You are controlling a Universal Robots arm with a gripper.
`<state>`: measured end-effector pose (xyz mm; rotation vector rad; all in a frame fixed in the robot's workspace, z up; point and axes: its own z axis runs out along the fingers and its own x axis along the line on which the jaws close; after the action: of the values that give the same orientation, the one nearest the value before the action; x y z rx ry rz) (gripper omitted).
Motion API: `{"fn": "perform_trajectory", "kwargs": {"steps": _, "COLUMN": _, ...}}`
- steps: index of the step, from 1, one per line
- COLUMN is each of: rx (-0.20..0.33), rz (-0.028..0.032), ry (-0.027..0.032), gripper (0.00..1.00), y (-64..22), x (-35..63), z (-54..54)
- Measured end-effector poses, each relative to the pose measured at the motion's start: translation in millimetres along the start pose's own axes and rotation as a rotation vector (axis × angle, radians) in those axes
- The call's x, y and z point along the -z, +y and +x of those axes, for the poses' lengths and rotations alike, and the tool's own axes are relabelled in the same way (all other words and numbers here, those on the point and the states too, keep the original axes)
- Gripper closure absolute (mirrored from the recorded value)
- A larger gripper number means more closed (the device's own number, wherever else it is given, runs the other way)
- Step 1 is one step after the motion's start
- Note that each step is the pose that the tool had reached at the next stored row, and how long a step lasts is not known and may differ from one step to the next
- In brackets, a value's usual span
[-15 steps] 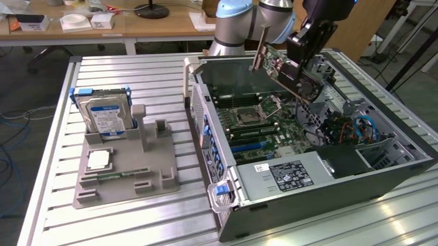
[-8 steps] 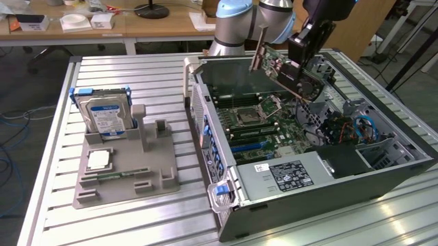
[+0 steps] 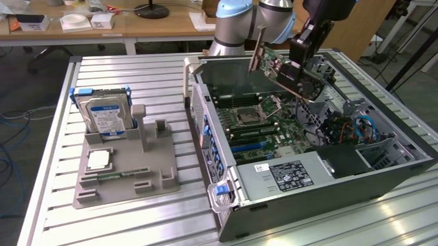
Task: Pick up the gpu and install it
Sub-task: 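Insert the gpu into the slot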
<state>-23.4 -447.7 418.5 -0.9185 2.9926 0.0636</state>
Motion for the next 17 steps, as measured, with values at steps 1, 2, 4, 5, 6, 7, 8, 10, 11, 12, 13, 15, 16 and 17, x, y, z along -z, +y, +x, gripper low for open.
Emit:
{"fn": "perform_trajectory", "kwargs": {"steps": 1, "rx": 0.01, "rz": -0.0002, "ry": 0.0003, "gripper": 0.74, "y": 0.0, "x": 0.0, "z": 0.0}}
{"fn": "perform_trajectory", "kwargs": {"steps": 2, "rx": 0.019, "rz": -0.0004, "ry": 0.0006, "gripper": 0.74, "y": 0.0, "x": 0.0, "z": 0.0}}
{"fn": "perform_trajectory", "kwargs": {"steps": 4, "rx": 0.039, "rz": -0.0008, "ry": 0.0014, "gripper": 0.74, "y": 0.0, "x": 0.0, "z": 0.0}}
{"fn": "perform_trajectory", "kwargs": {"steps": 5, "rx": 0.049, "rz": -0.001, "ry": 0.0017, "gripper": 0.74, "y": 0.0, "x": 0.0, "z": 0.0}}
{"fn": "perform_trajectory", "kwargs": {"steps": 6, "rx": 0.058, "rz": -0.0012, "ry": 0.002, "gripper": 0.74, "y": 0.0, "x": 0.0, "z": 0.0}}
{"fn": "perform_trajectory", "kwargs": {"steps": 7, "rx": 0.067, "rz": -0.0014, "ry": 0.0024, "gripper": 0.74, "y": 0.0, "x": 0.0, "z": 0.0}}
{"fn": "perform_trajectory", "kwargs": {"steps": 8, "rx": 0.077, "rz": -0.0017, "ry": 0.0027, "gripper": 0.74, "y": 0.0, "x": 0.0, "z": 0.0}}
{"fn": "perform_trajectory", "kwargs": {"steps": 10, "rx": 0.096, "rz": -0.0021, "ry": 0.0034, "gripper": 0.74, "y": 0.0, "x": 0.0, "z": 0.0}}
{"fn": "perform_trajectory", "kwargs": {"steps": 11, "rx": 0.106, "rz": -0.0023, "ry": 0.0038, "gripper": 0.74, "y": 0.0, "x": 0.0, "z": 0.0}}
{"fn": "perform_trajectory", "kwargs": {"steps": 12, "rx": 0.116, "rz": -0.0025, "ry": 0.0041, "gripper": 0.74, "y": 0.0, "x": 0.0, "z": 0.0}}
{"fn": "perform_trajectory", "kwargs": {"steps": 13, "rx": 0.126, "rz": -0.0028, "ry": 0.0044, "gripper": 0.74, "y": 0.0, "x": 0.0, "z": 0.0}}
{"fn": "perform_trajectory", "kwargs": {"steps": 15, "rx": 0.148, "rz": -0.0033, "ry": 0.0052, "gripper": 0.74, "y": 0.0, "x": 0.0, "z": 0.0}}
{"fn": "perform_trajectory", "kwargs": {"steps": 16, "rx": 0.158, "rz": -0.0035, "ry": 0.0056, "gripper": 0.74, "y": 0.0, "x": 0.0, "z": 0.0}}
{"fn": "perform_trajectory", "kwargs": {"steps": 17, "rx": 0.169, "rz": -0.0037, "ry": 0.006, "gripper": 0.74, "y": 0.0, "x": 0.0, "z": 0.0}}
